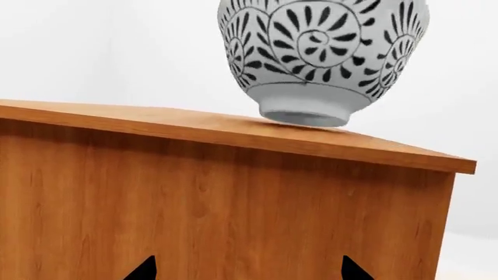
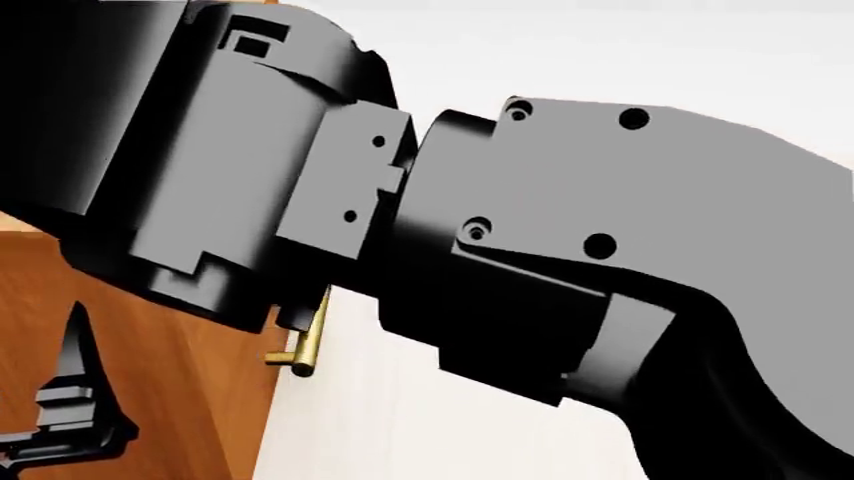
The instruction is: Close the top drawer of the cabinet and put the bowl on top of it.
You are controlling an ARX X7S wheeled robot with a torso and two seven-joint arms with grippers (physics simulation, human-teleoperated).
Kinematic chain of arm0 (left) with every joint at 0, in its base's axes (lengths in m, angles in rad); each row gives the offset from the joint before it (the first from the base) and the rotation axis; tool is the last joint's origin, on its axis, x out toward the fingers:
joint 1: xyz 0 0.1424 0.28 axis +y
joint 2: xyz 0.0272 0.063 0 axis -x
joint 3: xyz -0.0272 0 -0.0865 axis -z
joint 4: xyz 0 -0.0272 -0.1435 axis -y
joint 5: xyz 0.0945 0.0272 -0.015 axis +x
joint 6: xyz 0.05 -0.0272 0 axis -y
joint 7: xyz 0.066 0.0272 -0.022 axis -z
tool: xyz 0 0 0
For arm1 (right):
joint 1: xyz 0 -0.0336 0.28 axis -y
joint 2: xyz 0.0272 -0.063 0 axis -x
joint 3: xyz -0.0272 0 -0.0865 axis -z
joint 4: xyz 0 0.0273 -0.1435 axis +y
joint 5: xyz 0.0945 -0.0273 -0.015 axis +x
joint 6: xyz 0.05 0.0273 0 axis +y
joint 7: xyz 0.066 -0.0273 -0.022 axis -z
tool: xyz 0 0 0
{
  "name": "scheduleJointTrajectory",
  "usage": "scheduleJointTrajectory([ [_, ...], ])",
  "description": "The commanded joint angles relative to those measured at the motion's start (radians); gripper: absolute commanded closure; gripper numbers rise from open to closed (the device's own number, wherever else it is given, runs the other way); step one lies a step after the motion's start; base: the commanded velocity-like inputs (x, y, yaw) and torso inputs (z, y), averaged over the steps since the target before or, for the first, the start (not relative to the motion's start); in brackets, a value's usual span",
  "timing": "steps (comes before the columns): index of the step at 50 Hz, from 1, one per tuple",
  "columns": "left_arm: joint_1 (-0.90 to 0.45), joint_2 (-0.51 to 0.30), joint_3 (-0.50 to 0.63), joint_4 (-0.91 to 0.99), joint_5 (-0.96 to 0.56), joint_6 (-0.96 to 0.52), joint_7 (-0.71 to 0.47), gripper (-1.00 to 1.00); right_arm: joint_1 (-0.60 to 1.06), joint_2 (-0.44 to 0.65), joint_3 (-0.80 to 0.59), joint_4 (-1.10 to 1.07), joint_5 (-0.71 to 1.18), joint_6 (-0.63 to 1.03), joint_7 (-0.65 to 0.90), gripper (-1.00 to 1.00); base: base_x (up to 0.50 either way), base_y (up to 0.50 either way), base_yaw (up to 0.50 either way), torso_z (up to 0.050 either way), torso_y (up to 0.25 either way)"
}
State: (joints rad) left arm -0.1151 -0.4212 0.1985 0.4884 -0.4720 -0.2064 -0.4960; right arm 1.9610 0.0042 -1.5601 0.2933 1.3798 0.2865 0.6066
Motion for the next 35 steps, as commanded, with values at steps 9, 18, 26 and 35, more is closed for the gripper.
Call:
scheduleJointTrajectory([
  [9, 0.011, -0.013, 0.002, 0.045, -0.004, -0.011, -0.014, -1.00, 0.162, 0.123, 0.034, 0.013, 0.016, 0.034, 0.036, -1.00, 0.00, 0.00, 0.00, 0.000, 0.000],
  [18, 0.011, -0.015, 0.004, 0.055, -0.009, -0.012, -0.015, -1.00, 0.251, 0.218, 0.075, -0.047, 0.038, 0.071, 0.069, -1.00, 0.00, 0.00, 0.00, 0.000, 0.000],
  [26, 0.017, -0.020, 0.002, 0.061, -0.009, -0.009, -0.016, -1.00, 0.350, 0.388, 0.116, -0.233, 0.038, 0.124, 0.184, -1.00, 0.00, 0.00, 0.00, 0.000, 0.000],
  [35, 0.027, -0.026, 0.003, 0.077, 0.000, -0.010, -0.028, -1.00, 0.314, 0.621, 0.104, -0.526, -0.018, 0.156, 0.297, -1.00, 0.00, 0.00, 0.00, 0.000, 0.000],
])
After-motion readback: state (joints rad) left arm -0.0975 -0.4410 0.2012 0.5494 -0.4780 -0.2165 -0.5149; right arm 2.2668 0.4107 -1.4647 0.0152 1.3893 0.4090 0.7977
